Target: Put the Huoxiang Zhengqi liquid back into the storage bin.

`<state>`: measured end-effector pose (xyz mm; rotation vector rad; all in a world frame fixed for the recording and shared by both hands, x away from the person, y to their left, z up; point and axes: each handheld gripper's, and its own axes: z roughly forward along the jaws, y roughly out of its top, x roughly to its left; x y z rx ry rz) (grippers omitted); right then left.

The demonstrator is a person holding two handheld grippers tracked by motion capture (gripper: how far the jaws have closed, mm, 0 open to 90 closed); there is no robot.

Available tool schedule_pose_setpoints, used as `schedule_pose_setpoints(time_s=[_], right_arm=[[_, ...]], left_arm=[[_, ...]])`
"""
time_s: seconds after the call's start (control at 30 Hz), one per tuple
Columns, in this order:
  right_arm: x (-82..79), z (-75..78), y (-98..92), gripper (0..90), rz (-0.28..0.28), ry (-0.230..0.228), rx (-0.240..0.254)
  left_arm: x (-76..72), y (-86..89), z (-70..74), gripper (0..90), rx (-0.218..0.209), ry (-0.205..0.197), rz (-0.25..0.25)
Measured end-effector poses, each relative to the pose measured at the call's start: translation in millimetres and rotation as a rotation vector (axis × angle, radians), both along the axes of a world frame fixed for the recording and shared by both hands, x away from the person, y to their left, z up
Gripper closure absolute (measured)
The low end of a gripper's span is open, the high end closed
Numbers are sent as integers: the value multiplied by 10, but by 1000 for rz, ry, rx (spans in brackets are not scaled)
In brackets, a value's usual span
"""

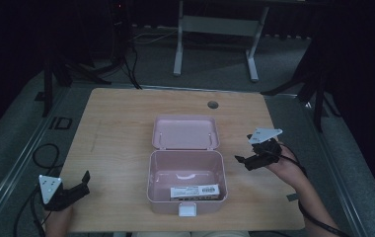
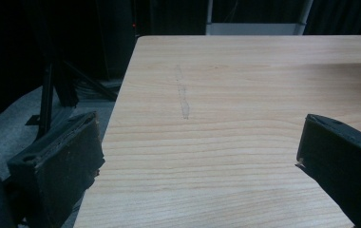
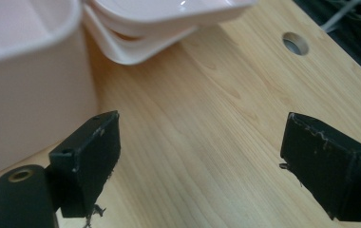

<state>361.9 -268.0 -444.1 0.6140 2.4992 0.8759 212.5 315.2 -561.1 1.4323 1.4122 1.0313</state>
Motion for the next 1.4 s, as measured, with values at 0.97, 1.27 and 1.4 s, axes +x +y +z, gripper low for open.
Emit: schedule_pose_setpoints(time_s=[0.97,1.27,1.4], right_arm=[[-168,-878,-791,113,-467,-115,280],[-208,-970,-882,113,-581,-110,315],[-225,-1007,-947,113,-637,-126,347]], left_arm=[[-1,1,0,16,-2,-2,0],[-1,0,0,17,-1,-1,0],[-1,0,0,17,-1,-2,0]])
